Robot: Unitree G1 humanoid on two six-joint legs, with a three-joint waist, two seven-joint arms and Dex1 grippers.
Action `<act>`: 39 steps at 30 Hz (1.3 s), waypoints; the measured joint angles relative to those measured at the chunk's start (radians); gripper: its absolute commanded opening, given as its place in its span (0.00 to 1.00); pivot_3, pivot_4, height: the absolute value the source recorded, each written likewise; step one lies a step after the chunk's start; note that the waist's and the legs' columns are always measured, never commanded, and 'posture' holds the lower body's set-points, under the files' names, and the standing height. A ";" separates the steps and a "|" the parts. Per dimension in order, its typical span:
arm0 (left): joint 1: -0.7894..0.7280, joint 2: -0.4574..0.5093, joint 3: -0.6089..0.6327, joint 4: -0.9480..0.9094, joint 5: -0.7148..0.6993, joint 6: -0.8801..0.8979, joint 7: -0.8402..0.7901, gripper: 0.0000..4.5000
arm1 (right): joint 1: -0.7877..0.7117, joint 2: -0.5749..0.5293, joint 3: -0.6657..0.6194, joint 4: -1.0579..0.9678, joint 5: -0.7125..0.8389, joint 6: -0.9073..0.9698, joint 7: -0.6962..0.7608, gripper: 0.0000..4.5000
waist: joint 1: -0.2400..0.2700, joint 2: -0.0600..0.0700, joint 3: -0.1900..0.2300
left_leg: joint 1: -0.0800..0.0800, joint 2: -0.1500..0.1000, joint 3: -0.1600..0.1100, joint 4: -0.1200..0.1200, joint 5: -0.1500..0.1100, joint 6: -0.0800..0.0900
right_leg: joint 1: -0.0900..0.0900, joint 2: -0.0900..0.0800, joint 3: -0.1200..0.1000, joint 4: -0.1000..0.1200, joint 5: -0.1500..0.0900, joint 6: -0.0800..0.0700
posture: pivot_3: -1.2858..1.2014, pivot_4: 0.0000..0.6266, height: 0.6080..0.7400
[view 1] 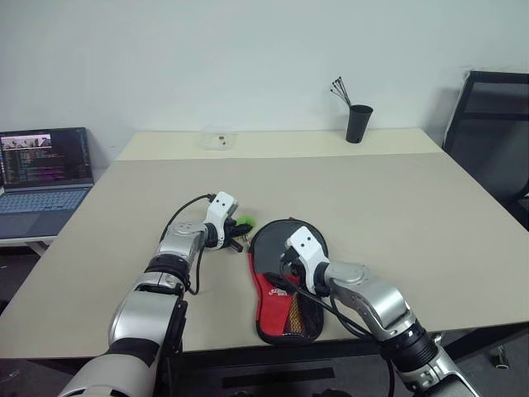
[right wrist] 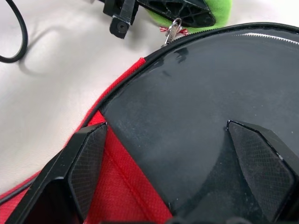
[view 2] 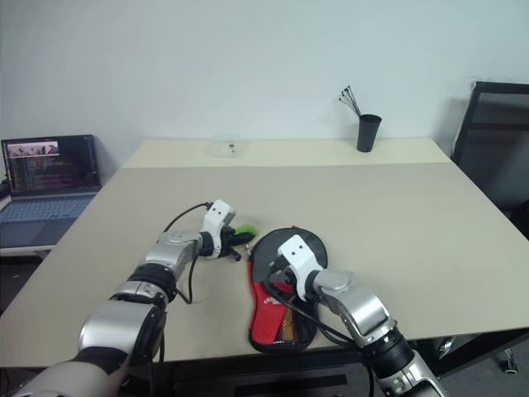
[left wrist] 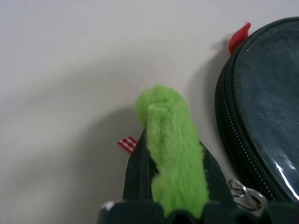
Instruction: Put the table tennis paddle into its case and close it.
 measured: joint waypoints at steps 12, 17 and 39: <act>-0.142 -0.055 -0.066 0.130 0.140 -0.174 0.104 0.01 | 0.016 -0.005 -0.016 -0.019 -0.005 0.020 0.001 1.00 | 0.003 -0.004 -0.003 | 0.000 0.000 0.000 0.001 0.000 0.000 | 0.000 0.000 0.000 0.001 0.000 0.000 | 0.52 0.24 1.00; -0.170 -0.096 -0.110 0.181 0.215 -0.225 0.182 0.01 | 0.036 0.011 -0.044 -0.032 -0.001 0.036 -0.015 1.00 | 0.004 -0.005 -0.003 | 0.000 0.000 0.000 0.002 0.000 0.000 | 0.000 0.000 0.000 0.001 0.000 0.000 | 0.52 0.24 1.00; -0.256 -0.169 -0.375 0.247 0.600 -0.428 0.523 0.01 | 0.083 0.082 -0.041 -0.050 -0.054 0.064 -0.089 1.00 | 0.005 -0.009 -0.007 | 0.000 0.000 0.000 0.003 0.000 0.000 | 0.000 -0.001 0.000 0.002 0.000 0.000 | 0.52 0.24 1.00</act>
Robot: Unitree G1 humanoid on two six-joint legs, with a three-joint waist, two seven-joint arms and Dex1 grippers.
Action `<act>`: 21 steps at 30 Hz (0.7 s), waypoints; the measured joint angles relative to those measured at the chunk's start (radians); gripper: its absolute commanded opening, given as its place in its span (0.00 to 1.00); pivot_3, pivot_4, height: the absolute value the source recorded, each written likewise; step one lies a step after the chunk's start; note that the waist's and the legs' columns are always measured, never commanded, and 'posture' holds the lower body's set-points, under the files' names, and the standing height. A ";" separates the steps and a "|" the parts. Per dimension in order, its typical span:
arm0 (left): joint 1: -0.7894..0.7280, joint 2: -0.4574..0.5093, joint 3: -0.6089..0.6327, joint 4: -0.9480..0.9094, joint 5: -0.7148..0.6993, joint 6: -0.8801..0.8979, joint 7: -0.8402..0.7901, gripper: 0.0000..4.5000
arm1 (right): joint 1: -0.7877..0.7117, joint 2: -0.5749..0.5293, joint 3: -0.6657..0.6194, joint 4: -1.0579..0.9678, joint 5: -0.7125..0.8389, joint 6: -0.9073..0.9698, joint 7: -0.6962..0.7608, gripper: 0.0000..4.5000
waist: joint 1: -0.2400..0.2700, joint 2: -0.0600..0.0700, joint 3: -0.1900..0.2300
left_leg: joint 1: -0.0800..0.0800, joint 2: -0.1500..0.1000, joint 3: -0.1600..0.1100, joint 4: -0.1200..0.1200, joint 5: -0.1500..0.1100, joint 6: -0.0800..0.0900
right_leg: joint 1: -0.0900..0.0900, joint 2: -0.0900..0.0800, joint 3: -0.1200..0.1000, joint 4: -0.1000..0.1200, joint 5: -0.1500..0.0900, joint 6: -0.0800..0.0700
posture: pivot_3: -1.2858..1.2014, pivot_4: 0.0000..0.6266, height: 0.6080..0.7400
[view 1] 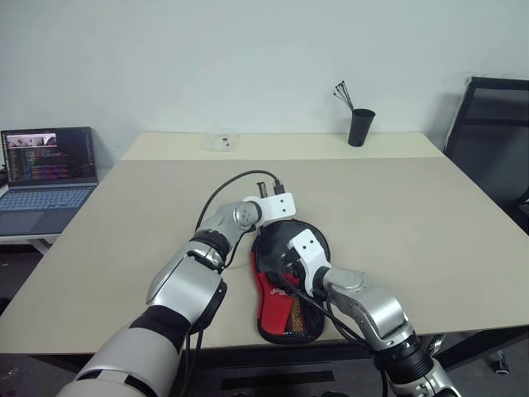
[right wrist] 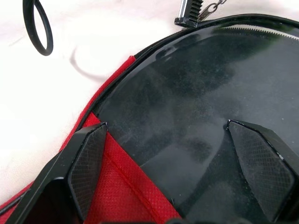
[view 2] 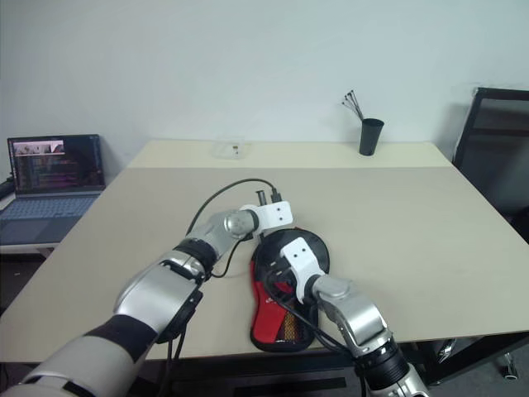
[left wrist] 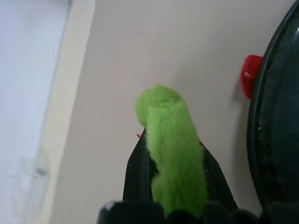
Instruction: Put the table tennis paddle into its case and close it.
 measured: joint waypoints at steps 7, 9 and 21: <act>-0.023 -0.039 -0.100 0.011 0.114 -0.065 0.091 0.01 | 0.041 0.017 0.010 -0.042 -0.023 0.002 -0.021 1.00 | 0.001 0.000 0.000 | 0.000 0.000 0.000 0.000 0.000 0.000 | 0.000 0.000 0.000 0.000 0.000 0.000 | 0.52 0.24 1.00; -0.025 -0.052 -0.118 0.012 0.136 -0.078 0.110 0.01 | 0.052 0.021 0.018 -0.055 -0.025 0.007 -0.023 1.00 | 0.002 0.000 0.000 | 0.000 0.000 0.000 0.000 0.000 0.000 | 0.000 0.000 0.000 0.000 0.000 0.000 | 0.52 0.24 1.00; -0.067 -0.149 -0.174 0.032 0.204 -0.117 0.194 0.01 | 0.084 0.035 0.023 -0.102 -0.032 0.031 -0.050 1.00 | 0.020 0.000 0.000 | 0.000 0.000 0.000 0.000 0.000 0.000 | 0.000 -0.001 0.000 -0.001 0.000 0.000 | 0.52 0.24 1.00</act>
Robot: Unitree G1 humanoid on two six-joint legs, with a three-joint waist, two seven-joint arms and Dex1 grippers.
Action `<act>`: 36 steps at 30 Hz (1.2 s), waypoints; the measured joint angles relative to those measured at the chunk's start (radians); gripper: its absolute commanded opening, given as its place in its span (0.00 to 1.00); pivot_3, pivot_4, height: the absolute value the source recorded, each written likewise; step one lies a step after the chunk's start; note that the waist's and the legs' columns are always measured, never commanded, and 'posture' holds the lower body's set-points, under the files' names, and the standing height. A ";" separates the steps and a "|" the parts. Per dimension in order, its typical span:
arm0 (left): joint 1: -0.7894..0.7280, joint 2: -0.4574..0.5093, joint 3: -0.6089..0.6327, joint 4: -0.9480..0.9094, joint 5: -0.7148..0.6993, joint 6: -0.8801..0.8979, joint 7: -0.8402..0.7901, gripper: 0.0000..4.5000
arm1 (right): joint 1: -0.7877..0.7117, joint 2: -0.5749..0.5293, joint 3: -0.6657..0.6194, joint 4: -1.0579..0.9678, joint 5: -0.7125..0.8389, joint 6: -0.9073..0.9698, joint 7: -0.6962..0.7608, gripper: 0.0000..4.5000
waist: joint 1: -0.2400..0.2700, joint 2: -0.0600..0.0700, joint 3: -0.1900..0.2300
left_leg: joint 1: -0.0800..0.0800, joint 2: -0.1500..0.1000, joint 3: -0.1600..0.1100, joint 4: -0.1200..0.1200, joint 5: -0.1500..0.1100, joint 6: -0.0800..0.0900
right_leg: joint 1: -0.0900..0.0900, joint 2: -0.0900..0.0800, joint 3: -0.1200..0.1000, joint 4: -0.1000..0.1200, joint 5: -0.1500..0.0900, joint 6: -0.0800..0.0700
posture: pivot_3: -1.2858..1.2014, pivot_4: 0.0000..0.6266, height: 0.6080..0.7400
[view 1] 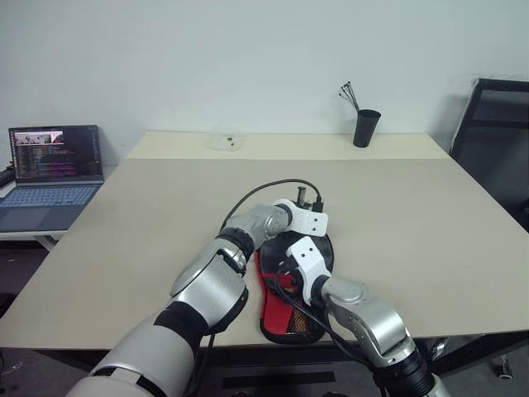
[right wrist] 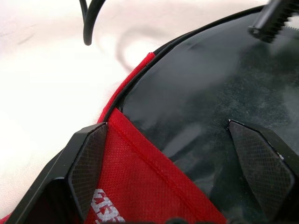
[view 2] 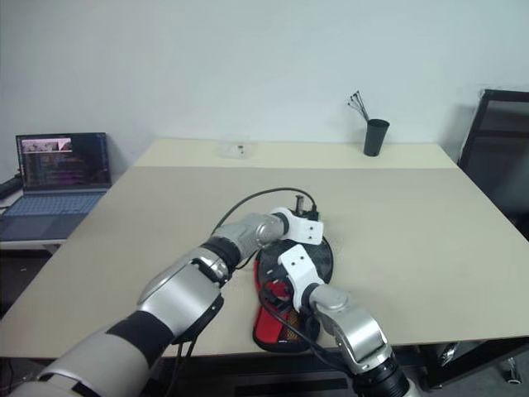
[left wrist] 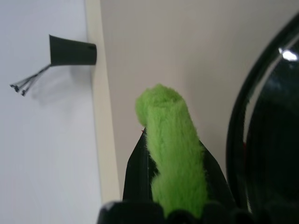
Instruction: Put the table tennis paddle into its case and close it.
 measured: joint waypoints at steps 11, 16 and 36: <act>-0.041 -0.046 -0.041 0.014 0.058 -0.030 0.056 0.01 | 0.018 0.018 0.008 -0.013 -0.001 0.000 -0.012 1.00 | 0.003 0.000 0.000 | -0.001 0.000 0.000 0.000 0.000 0.000 | 0.000 0.000 0.000 -0.001 0.000 0.000 | 0.52 0.24 1.00; -0.047 -0.090 -0.058 0.014 0.070 -0.074 0.057 0.01 | 0.022 0.025 0.018 -0.017 -0.001 0.000 -0.014 1.00 | 0.007 0.000 0.000 | -0.001 -0.001 0.000 0.000 0.000 0.000 | 0.000 -0.001 0.000 -0.003 0.000 0.000 | 0.52 0.24 1.00; -0.042 -0.114 0.028 0.011 -0.045 -0.117 -0.236 0.69 | 0.020 0.024 0.024 -0.011 -0.001 0.000 -0.010 1.00 | 0.003 0.002 -0.003 | -0.001 -0.001 0.000 -0.001 0.000 0.000 | 0.001 0.000 0.000 -0.005 0.000 0.001 | 0.52 0.24 1.00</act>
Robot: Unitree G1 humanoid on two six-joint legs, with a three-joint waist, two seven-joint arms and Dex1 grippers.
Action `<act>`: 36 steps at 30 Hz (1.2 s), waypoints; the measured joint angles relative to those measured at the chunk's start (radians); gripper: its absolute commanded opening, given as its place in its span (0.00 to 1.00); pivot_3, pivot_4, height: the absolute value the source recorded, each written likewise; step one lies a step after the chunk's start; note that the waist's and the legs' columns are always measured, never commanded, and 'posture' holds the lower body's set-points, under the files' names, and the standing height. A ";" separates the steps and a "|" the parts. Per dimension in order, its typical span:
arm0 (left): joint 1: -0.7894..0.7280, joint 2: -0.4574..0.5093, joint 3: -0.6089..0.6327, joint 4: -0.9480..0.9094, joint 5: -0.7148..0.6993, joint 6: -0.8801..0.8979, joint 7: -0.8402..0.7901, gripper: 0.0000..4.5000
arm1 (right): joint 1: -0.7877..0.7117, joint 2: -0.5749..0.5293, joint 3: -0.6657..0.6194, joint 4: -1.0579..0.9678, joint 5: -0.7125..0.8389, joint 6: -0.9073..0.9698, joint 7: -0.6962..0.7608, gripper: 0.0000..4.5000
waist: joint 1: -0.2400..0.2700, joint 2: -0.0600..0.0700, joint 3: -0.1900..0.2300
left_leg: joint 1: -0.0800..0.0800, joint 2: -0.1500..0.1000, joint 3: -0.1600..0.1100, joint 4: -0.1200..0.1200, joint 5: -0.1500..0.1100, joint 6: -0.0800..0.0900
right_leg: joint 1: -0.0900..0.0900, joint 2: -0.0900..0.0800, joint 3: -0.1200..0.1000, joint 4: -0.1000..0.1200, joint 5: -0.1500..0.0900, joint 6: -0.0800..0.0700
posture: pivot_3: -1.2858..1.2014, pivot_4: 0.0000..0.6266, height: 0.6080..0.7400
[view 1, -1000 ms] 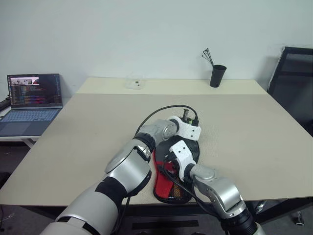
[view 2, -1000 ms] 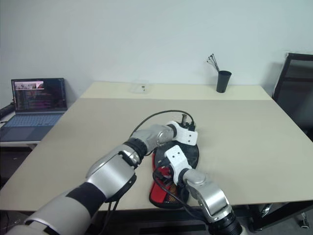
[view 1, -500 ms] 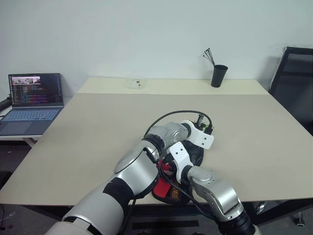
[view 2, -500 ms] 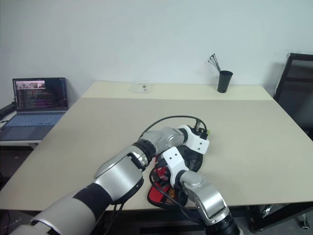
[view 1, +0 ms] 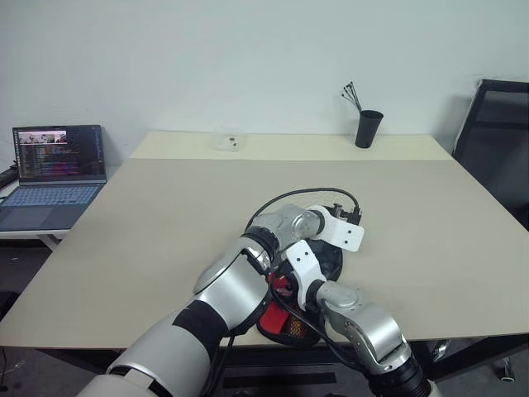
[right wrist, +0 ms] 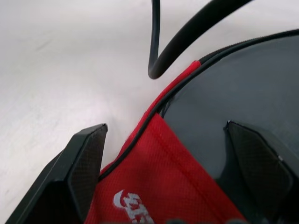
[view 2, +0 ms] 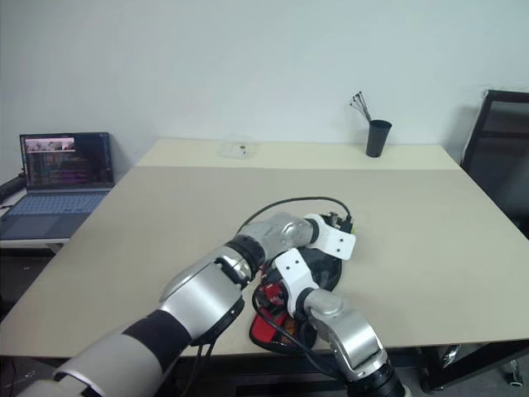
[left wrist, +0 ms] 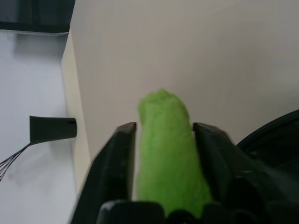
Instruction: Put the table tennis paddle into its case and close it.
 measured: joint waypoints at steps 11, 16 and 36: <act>0.049 0.070 0.126 -0.035 -0.156 -0.035 -0.180 0.85 | -0.034 -0.007 -0.027 0.006 0.022 0.027 0.036 1.00 | -0.001 0.000 0.000 | 0.000 0.000 0.000 0.000 0.000 0.000 | 0.000 0.001 0.000 0.001 0.000 0.000 | 0.52 0.24 1.00; 0.077 0.181 0.276 -0.060 -0.313 -0.009 -0.311 0.85 | -0.042 -0.020 -0.085 -0.065 0.082 0.131 0.063 1.00 | -0.002 0.000 0.000 | 0.000 0.001 0.000 0.000 0.000 0.000 | -0.001 0.001 0.000 0.001 0.000 0.000 | 0.52 0.24 1.00; 0.544 0.507 0.651 -0.523 -0.851 0.419 -0.873 0.85 | -0.025 -0.227 -0.570 -0.289 0.359 0.367 0.098 1.00 | -0.001 0.001 0.001 | -0.001 0.001 0.000 0.000 0.000 0.000 | -0.002 -0.001 0.001 0.003 0.003 -0.006 | 0.52 0.24 1.00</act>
